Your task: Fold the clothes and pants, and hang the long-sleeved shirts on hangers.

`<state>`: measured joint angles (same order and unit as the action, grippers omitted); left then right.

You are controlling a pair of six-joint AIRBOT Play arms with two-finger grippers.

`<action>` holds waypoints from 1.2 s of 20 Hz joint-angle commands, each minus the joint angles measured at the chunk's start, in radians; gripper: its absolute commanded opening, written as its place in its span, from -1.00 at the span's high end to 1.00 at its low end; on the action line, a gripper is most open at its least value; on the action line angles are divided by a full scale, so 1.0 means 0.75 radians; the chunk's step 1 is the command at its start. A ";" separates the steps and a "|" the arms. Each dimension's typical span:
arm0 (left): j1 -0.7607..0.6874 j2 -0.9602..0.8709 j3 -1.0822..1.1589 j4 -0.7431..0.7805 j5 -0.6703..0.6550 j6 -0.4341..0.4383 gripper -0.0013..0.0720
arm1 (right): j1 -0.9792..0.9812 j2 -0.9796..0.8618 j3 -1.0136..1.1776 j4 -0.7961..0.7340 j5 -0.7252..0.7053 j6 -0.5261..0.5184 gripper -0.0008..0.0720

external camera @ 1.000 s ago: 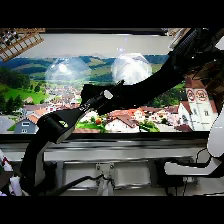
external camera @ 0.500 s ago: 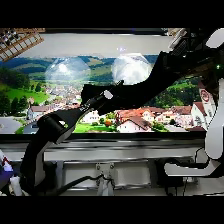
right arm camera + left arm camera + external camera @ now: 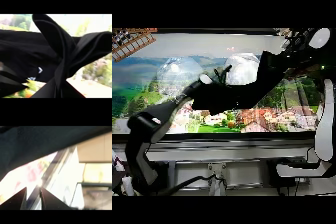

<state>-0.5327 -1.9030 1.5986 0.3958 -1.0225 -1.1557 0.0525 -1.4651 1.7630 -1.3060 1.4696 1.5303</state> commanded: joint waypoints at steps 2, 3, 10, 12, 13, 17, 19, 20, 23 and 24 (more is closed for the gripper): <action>0.276 0.138 -0.003 0.264 -0.266 -0.027 0.48 | 0.132 -0.012 0.001 -0.001 -0.072 0.077 0.91; 0.336 0.174 -0.006 0.301 -0.301 -0.047 0.48 | 0.168 -0.018 0.003 -0.001 -0.100 0.097 0.91; 0.680 0.510 -0.122 0.579 -0.350 -0.102 0.48 | 0.401 -0.115 0.003 0.001 -0.304 0.219 0.91; 0.761 0.611 -0.189 0.630 -0.349 -0.105 0.48 | 0.458 -0.158 0.003 0.002 -0.346 0.245 0.91; 0.801 0.661 -0.228 0.629 -0.349 -0.105 0.48 | 0.489 -0.183 0.003 0.012 -0.372 0.253 0.91; 0.897 0.815 -0.369 0.631 -0.349 -0.089 0.48 | 0.606 -0.295 0.003 0.087 -0.517 0.302 0.91; 0.919 0.868 -0.431 0.636 -0.349 -0.078 0.48 | 0.658 -0.366 0.003 0.130 -0.565 0.325 0.91; 0.923 0.887 -0.459 0.645 -0.348 -0.078 0.48 | 0.683 -0.399 0.003 0.159 -0.594 0.336 0.91; 0.923 0.902 -0.521 0.659 -0.348 -0.079 0.48 | 0.752 -0.486 0.003 0.336 -0.659 0.342 0.46; 0.923 0.902 -0.539 0.658 -0.338 -0.079 0.48 | 0.773 -0.502 0.003 0.395 -0.660 0.339 0.00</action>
<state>0.1516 -1.2453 1.2392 0.8780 -1.2839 -1.2160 0.5838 -1.7897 1.7641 -1.1343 1.0214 1.7733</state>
